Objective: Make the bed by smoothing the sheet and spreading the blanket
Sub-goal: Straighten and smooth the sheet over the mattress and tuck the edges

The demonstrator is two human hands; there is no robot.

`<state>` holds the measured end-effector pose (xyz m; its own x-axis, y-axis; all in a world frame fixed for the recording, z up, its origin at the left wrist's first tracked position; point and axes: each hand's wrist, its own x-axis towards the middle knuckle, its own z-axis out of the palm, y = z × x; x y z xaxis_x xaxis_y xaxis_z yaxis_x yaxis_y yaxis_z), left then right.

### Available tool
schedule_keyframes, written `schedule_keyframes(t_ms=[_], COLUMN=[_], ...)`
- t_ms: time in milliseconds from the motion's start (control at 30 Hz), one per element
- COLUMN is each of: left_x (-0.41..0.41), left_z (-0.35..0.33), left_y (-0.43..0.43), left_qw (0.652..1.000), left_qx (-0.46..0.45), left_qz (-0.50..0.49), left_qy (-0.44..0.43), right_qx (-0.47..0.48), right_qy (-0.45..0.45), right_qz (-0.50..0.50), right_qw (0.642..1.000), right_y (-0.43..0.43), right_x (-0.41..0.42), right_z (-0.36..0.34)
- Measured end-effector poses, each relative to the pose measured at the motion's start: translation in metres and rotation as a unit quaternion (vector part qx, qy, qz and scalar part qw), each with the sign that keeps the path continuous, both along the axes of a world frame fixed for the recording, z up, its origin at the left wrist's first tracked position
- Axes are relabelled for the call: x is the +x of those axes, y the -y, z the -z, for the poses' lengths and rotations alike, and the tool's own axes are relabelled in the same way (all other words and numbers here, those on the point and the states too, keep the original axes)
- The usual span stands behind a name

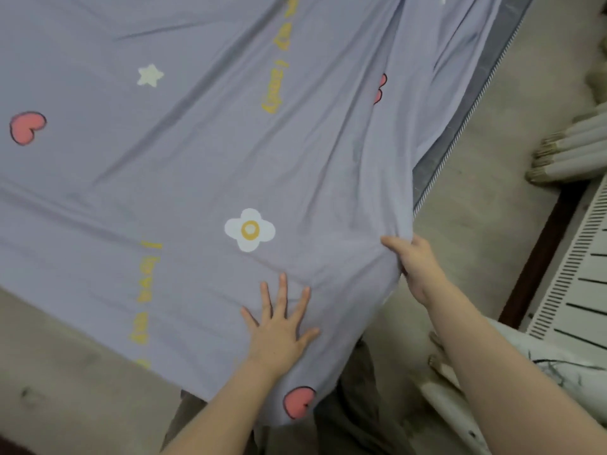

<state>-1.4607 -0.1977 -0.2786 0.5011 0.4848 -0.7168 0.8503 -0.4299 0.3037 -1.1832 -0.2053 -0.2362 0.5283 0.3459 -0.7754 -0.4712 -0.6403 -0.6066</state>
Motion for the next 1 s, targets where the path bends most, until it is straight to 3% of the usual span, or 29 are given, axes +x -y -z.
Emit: schedule_keyframes(t_ms=[100, 200, 400, 533, 633, 733, 833, 1000], left_x=[0.029, 0.05, 0.056, 0.051, 0.04, 0.029, 0.02, 0.016], left_z=[-0.003, -0.007, -0.016, -0.026, -0.021, -0.02, -0.02, -0.016], left_y=[0.049, 0.077, 0.092, 0.088, 0.088, 0.092, 0.099, 0.095], left_qw=[1.0, 0.999, 0.998, 0.991, 0.982, 0.923, 0.865, 0.738], left_qx=[-0.019, -0.041, 0.059, 0.109, 0.075, -0.011, -0.025, -0.09], left_qz=[0.005, 0.005, 0.029, -0.056, -0.154, -0.36, -0.475, -0.646], left_qy=[0.01, 0.029, -0.023, 0.055, 0.078, 0.131, 0.157, 0.172], right_qx=[0.085, 0.117, 0.092, 0.082, 0.101, 0.097, 0.08, 0.079], right_qy=[-0.172, -0.27, -0.234, -0.237, -0.261, -0.281, -0.28, -0.25], right_qz=[0.057, 0.052, 0.066, 0.096, 0.153, 0.127, 0.056, 0.002], right_qw=[0.98, 0.954, 0.966, 0.963, 0.948, 0.946, 0.955, 0.965], right_y=[0.027, 0.039, 0.045, 0.053, 0.055, 0.047, 0.028, -0.006], right_x=[0.01, 0.015, 0.03, 0.035, 0.033, 0.015, -0.008, -0.034], right_z=[-0.01, -0.014, -0.015, -0.014, -0.013, -0.012, -0.015, -0.009])
